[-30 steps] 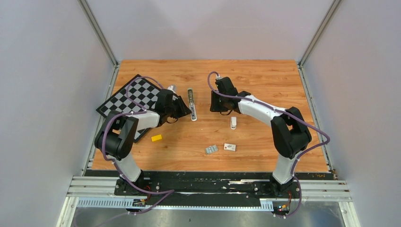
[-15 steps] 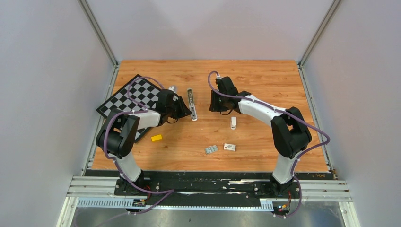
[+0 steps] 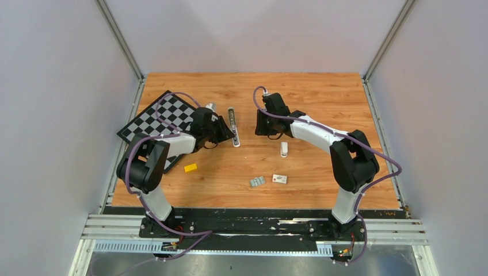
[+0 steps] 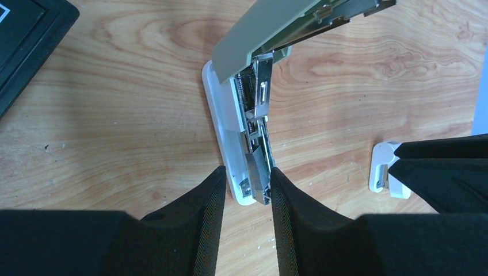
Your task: Load the staples into the stapler
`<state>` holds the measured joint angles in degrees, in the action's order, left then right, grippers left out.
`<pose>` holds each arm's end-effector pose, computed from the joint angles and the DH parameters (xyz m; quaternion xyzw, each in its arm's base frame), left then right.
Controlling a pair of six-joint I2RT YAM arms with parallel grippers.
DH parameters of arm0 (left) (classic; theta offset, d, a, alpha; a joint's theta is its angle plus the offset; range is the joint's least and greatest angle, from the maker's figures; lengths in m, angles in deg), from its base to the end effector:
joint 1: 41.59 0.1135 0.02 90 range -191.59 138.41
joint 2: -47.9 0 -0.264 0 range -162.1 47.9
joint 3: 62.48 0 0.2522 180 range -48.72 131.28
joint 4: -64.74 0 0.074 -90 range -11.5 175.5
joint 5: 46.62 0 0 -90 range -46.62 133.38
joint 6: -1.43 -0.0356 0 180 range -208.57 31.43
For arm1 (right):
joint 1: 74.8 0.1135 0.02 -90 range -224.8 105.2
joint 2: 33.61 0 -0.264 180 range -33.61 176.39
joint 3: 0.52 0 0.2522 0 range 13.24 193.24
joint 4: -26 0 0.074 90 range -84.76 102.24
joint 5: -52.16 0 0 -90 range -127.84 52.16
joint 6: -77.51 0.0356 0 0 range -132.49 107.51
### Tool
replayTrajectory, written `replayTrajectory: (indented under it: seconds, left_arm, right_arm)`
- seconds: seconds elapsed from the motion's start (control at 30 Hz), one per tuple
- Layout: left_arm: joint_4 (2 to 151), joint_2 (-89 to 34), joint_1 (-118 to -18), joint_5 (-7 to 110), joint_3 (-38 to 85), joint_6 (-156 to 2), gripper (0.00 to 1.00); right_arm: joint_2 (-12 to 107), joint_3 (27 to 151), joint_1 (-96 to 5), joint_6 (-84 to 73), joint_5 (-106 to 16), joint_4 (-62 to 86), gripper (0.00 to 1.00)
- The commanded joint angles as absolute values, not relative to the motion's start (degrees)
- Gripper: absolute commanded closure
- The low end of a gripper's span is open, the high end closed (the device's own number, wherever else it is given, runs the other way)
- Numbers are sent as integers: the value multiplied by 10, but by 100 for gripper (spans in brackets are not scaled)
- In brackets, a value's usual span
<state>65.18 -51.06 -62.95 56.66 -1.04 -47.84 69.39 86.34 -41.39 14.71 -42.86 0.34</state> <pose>0.3200 -0.1339 0.1538 -0.1002 0.8884 -0.3137 0.3197 0.3349 0.2246 0.2277 -0.0673 0.9097 0.2404 0.3320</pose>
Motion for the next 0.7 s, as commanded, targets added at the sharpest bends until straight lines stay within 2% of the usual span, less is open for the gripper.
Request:
replayTrajectory:
  seconds: [0.0, 0.67]
  left_arm:
    - [644, -516, -636, 566, 9, -476, 64]
    - [628, -538, -637, 578, 12, -469, 75]
  right_arm:
    - [692, 863, -421, 147, -436, 6, 64]
    - [694, 862, -421, 147, -434, 6, 65]
